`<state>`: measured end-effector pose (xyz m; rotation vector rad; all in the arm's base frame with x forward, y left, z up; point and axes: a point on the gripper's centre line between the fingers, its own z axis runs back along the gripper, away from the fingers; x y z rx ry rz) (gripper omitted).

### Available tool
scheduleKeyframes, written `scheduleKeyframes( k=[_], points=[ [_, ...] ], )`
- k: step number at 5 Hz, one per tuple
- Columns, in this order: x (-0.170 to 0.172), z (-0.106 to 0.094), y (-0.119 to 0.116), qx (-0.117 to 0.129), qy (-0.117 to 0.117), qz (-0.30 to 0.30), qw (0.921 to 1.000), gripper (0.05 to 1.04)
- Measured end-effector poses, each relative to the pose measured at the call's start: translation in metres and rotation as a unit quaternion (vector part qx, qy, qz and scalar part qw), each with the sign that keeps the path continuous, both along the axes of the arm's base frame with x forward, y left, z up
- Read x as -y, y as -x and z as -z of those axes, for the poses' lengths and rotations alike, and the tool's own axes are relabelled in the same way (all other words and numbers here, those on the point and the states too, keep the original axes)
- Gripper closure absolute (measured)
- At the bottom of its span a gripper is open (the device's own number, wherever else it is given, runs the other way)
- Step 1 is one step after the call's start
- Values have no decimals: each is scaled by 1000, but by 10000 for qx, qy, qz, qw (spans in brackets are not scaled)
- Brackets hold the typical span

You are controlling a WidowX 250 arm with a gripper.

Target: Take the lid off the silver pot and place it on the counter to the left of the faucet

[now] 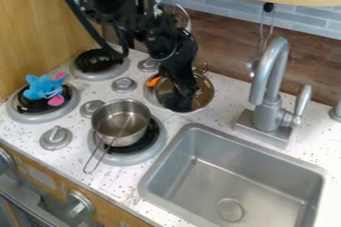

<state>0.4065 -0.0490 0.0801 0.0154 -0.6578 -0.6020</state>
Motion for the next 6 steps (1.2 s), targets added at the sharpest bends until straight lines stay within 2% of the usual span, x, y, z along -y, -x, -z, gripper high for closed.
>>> scheduleKeyframes(
  k=[2,3,4,5,6],
  points=[
    [7,22,-31,-137,98,89,9998,772],
    [6,43,-44,-200,-63,130,9997,772],
    [8,59,-57,-237,-25,137,9996,772],
    [10,72,-61,-294,-55,200,9994,772],
    [14,73,-61,-254,-14,314,9992,772]
  ],
)
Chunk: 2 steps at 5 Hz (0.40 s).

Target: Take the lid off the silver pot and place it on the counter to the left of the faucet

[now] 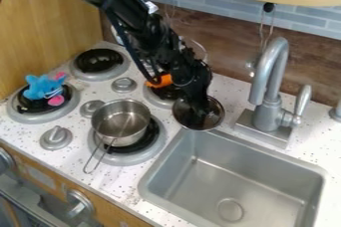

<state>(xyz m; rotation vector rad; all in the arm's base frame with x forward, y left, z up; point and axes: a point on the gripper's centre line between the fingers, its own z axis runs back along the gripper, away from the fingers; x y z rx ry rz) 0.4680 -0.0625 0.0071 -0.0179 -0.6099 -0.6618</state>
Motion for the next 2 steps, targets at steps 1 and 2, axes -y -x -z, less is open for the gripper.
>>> scheduleKeyframes(
  k=[1,2],
  points=[
    [4,-1,0,17,60,56,10000,697],
    [4,1,2,-51,37,67,10000,411]
  ],
)
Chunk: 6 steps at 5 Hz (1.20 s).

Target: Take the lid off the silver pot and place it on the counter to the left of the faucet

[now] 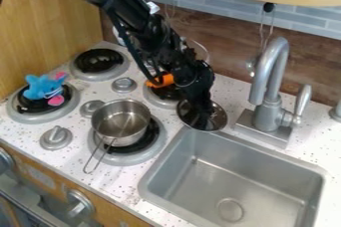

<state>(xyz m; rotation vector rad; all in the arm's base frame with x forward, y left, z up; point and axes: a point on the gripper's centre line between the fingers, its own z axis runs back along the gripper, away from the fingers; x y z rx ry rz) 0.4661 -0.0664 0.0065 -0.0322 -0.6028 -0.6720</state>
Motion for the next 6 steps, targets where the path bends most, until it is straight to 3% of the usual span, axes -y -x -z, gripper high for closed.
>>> scheduleKeyframes(
  k=[1,3,4,6],
  points=[
    [1,0,-1,45,4,12,10000,123],
    [-3,7,9,46,-127,-48,9999,77],
    [-7,-5,18,167,-319,-34,9993,79],
    [-22,-54,39,742,-622,-300,9948,79]
  ],
)
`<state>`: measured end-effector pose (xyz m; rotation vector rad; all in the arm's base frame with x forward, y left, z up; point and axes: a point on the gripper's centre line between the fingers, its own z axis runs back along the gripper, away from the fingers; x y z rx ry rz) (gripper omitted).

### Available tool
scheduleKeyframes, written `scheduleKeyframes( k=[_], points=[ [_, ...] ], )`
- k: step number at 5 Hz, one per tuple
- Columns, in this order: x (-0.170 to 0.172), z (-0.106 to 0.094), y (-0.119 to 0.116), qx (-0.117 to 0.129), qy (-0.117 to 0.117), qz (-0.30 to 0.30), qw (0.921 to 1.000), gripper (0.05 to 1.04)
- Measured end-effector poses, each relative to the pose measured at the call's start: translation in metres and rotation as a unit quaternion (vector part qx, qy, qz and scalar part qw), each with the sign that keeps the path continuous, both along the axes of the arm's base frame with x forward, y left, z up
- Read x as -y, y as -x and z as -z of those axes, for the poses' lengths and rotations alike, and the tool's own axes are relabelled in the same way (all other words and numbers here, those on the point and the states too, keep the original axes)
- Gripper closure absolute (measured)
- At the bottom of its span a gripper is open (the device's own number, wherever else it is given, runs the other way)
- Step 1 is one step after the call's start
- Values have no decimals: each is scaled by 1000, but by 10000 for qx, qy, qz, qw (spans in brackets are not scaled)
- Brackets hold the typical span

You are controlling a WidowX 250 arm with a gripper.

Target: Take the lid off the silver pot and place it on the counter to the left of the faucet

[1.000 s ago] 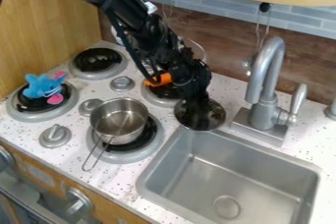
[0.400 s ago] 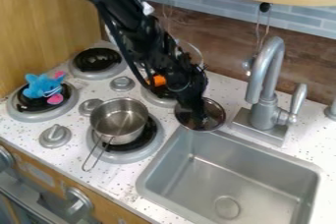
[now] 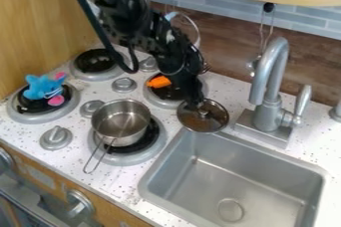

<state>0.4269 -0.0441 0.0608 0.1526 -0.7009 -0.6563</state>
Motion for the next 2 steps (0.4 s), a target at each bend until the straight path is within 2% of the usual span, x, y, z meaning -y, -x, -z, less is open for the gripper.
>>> scheduleKeyframes(
  k=[1,2],
  points=[
    [-13,-8,17,102,-309,-504,9982,80],
    [-8,-13,16,189,-385,-390,9983,81]
  ],
)
